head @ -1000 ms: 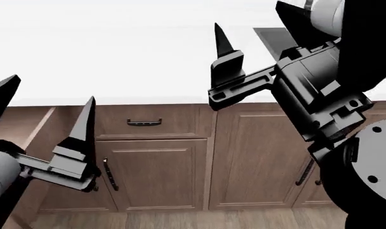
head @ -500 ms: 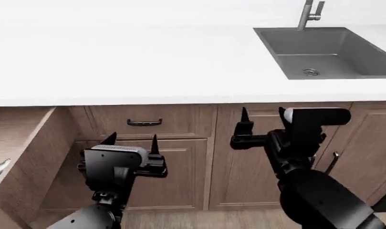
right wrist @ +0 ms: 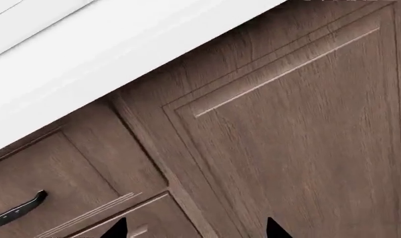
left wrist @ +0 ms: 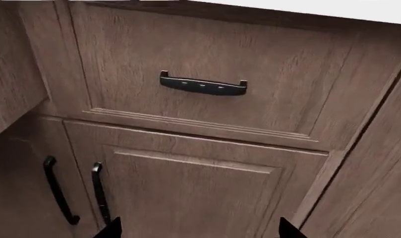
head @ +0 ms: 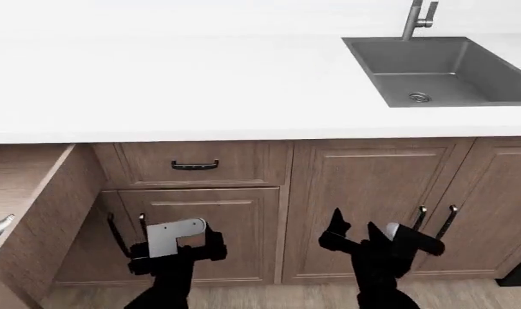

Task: Pick and place the shaker into the drawer. Then close the cabinet.

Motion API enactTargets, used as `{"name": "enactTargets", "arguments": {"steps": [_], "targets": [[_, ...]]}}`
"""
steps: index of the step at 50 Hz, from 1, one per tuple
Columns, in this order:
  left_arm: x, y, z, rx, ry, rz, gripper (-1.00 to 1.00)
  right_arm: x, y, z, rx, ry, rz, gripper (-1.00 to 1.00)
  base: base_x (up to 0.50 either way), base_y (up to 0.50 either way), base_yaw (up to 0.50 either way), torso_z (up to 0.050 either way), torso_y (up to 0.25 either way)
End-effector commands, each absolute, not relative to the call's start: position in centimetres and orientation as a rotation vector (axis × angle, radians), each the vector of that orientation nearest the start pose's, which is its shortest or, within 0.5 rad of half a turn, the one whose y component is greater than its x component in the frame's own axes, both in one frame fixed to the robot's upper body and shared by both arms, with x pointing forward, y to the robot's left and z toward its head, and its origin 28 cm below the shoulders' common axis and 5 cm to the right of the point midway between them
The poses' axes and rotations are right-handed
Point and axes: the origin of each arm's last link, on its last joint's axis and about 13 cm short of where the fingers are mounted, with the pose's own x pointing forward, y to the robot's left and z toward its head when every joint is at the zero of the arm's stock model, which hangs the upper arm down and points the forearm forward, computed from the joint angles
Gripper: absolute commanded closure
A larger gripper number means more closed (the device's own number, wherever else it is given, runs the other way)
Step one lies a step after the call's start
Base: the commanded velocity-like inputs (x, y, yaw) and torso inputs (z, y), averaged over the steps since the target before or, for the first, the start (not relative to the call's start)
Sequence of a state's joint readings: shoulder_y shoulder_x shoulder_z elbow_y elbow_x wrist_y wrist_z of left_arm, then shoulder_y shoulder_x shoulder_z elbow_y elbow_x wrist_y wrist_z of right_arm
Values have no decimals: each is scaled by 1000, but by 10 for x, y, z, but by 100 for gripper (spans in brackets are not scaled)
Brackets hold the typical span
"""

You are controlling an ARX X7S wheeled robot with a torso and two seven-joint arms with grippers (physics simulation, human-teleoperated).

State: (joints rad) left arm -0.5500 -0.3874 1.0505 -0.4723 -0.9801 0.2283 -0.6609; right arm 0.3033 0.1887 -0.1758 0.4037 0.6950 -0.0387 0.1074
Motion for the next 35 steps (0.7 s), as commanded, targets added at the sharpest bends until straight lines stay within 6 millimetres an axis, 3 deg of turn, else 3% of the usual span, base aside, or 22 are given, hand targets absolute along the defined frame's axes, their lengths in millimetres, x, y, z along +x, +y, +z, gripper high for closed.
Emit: {"name": "enactTargets", "arguments": {"steps": [1, 10, 14, 20, 24, 35], "targets": [[272, 198, -29, -113, 294, 222, -100, 256, -113, -29, 464, 164, -103, -100, 0, 0, 0, 0, 0], [273, 197, -33, 52, 216, 209, -100, 253, -112, -36, 349, 275, -86, -100, 0, 0, 0, 0, 0], [265, 191, -49, 217, 307, 84, -100, 255, -111, -39, 319, 320, -66, -100, 0, 0, 0, 0, 0], [262, 189, -65, 318, 414, -2, -100, 257, -106, -43, 222, 384, -4, -100, 0, 0, 0, 0, 0], [265, 189, -71, 328, 445, -7, -100, 259, -105, -43, 219, 389, 1, -100, 0, 0, 0, 0, 0], [260, 190, -60, 289, 369, 20, -100, 259, -103, -41, 210, 381, 33, -100, 0, 0, 0, 0, 0]]}}
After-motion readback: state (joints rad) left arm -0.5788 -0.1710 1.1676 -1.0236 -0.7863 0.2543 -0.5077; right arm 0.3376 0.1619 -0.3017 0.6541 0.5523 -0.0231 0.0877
